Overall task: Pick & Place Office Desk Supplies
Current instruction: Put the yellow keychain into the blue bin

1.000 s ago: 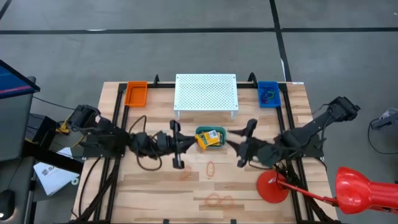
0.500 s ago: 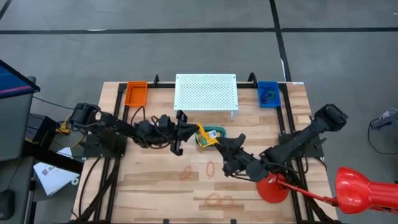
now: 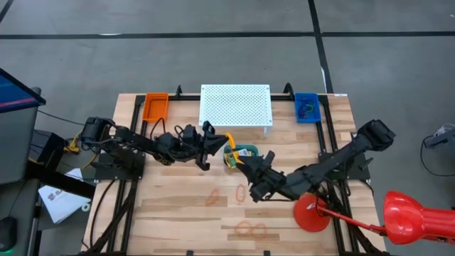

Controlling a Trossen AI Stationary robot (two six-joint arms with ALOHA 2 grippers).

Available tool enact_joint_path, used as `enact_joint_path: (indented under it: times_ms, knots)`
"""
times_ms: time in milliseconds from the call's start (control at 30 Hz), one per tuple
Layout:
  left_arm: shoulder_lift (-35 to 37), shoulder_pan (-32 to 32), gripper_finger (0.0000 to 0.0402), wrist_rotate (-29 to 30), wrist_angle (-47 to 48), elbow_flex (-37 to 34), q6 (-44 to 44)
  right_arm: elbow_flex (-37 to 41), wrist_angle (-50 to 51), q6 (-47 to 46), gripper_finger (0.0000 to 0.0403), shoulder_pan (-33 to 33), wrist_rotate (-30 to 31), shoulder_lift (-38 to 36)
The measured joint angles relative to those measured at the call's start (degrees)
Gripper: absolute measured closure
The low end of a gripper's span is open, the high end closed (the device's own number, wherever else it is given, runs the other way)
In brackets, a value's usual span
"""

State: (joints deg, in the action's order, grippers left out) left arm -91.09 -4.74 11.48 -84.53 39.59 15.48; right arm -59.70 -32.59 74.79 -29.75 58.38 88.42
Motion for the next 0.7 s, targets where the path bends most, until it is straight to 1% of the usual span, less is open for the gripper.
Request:
enact_joint_path:
  times_ms: [133,233,400,600,700]
  knots:
    - [0.0,0.0,0.0397,-0.7,0.0,0.0,1.3,0.0,0.0,0.8,0.0223,1.7,-2.6,0.0]
    - [0.0,0.0,0.0397,-0.8,0.3,0.0,1.5,0.0,-2.3,2.6,0.0223,2.7,-3.3,0.0]
    - [0.0,0.0,0.0397,-0.8,0.3,0.0,1.5,0.0,-2.8,3.0,0.0223,4.2,-7.3,0.0]
    - [0.0,0.0,0.0397,-0.7,0.5,0.0,3.0,0.0,-3.0,2.8,0.0224,6.6,-8.8,0.0]
    - [0.0,-0.2,0.0397,-0.5,0.6,0.0,3.0,0.0,-3.2,2.8,0.0230,7.5,-9.7,0.0]
